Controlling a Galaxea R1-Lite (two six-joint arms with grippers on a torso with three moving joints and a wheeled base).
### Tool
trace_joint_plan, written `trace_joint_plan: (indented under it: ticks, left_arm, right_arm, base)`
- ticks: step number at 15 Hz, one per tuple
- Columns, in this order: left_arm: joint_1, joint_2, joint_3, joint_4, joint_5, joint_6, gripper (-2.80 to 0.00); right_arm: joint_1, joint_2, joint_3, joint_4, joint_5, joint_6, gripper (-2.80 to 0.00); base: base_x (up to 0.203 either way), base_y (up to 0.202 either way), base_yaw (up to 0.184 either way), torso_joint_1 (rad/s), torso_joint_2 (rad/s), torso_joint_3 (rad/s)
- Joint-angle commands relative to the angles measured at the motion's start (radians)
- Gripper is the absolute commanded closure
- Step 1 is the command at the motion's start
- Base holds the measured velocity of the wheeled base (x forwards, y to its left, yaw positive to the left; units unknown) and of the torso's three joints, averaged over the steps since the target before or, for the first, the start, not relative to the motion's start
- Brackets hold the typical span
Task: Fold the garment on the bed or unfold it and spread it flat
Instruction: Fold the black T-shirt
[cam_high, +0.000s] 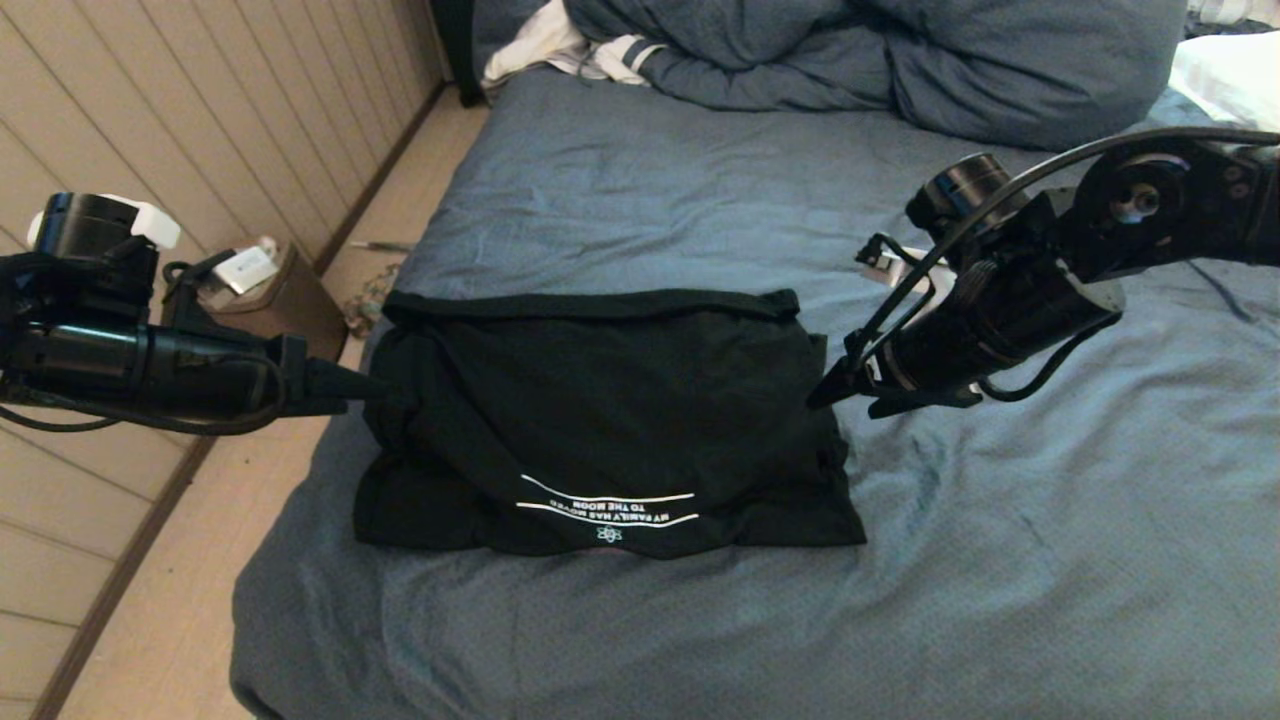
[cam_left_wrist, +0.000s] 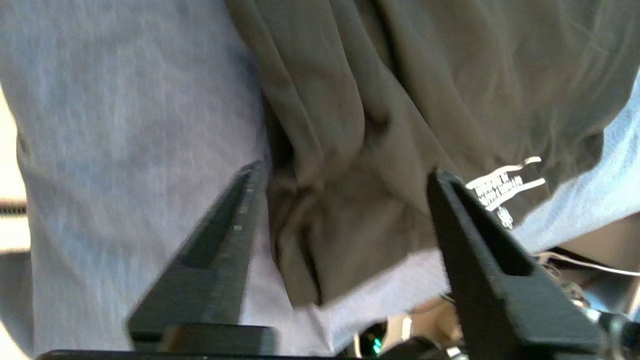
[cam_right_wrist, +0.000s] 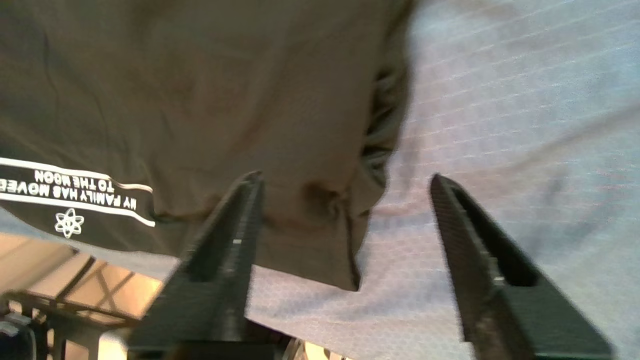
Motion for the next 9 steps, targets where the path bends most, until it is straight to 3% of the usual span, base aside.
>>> trace_joint_plan:
  ticks: [1,8,9]
  left_arm:
    - [-0.003,0.017,0.026,-0.045,0.001,0.000,-2.80]
    - [0.020,0.022,0.049,-0.079,0.012,0.005,-2.80]
    - [0.021,0.029,0.050,-0.079,0.012,0.004,-2.80]
  right_arm:
    - [0.021,0.040,-0.001,0.001,0.000,0.002,-2.80]
    - [0.015,0.149,-0.012,-0.005,-0.007,-0.004,-2.80]
    - [0.017,0.165,-0.015,-0.008,-0.006,-0.003,0.00]
  base:
    - [0.000,0.000,0.000,0.000,0.00,0.000]
    - [0.000,0.000,0.000,0.000,0.00,0.000]
    - [0.000,0.000,0.000,0.000,0.00,0.000]
